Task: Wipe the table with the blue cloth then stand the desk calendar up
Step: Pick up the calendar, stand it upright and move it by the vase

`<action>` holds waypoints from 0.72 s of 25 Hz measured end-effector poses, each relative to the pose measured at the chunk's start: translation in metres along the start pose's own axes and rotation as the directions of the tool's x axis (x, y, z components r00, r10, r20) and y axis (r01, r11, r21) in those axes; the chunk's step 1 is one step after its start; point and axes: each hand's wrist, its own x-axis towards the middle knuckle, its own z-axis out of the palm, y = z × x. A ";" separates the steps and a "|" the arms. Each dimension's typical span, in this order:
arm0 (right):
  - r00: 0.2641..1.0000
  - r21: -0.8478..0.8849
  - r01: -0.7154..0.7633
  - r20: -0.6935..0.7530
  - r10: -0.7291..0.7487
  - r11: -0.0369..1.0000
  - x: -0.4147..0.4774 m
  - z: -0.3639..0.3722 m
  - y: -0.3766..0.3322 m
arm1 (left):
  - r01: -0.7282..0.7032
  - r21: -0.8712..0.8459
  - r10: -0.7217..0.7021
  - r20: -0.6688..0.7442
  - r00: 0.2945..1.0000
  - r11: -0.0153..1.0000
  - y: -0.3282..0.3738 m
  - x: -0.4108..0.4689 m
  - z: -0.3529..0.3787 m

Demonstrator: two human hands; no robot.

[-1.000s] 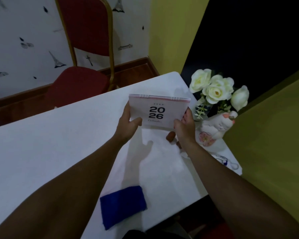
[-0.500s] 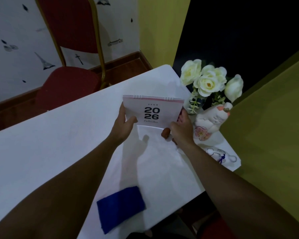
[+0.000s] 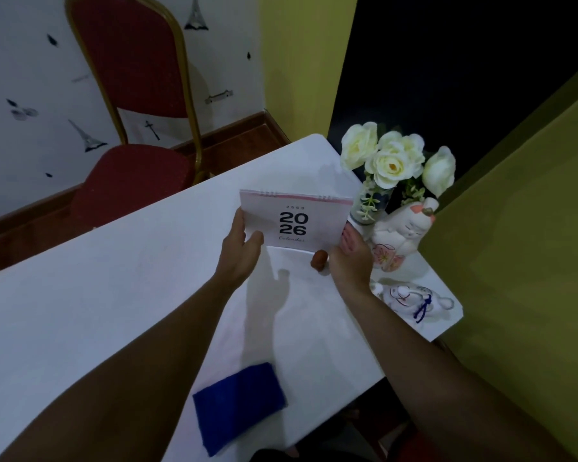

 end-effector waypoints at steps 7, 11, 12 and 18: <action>0.997 0.046 -0.028 -0.073 0.031 0.999 -0.002 -0.015 0.004 | -0.012 0.022 0.010 0.077 0.997 1.000 0.016 0.012 0.015; 0.995 0.040 0.004 -0.097 0.000 0.999 -0.002 -0.017 0.009 | -0.022 0.034 0.019 0.092 0.996 0.999 0.020 0.016 0.023; 0.995 0.041 0.011 -0.097 -0.007 0.999 -0.003 -0.017 0.009 | -0.020 0.035 0.017 0.094 0.995 0.999 0.021 0.017 0.023; 0.996 0.071 -0.015 -0.081 0.021 0.997 -0.009 -0.014 0.005 | -0.031 0.046 0.026 0.100 0.995 0.998 0.018 0.023 0.025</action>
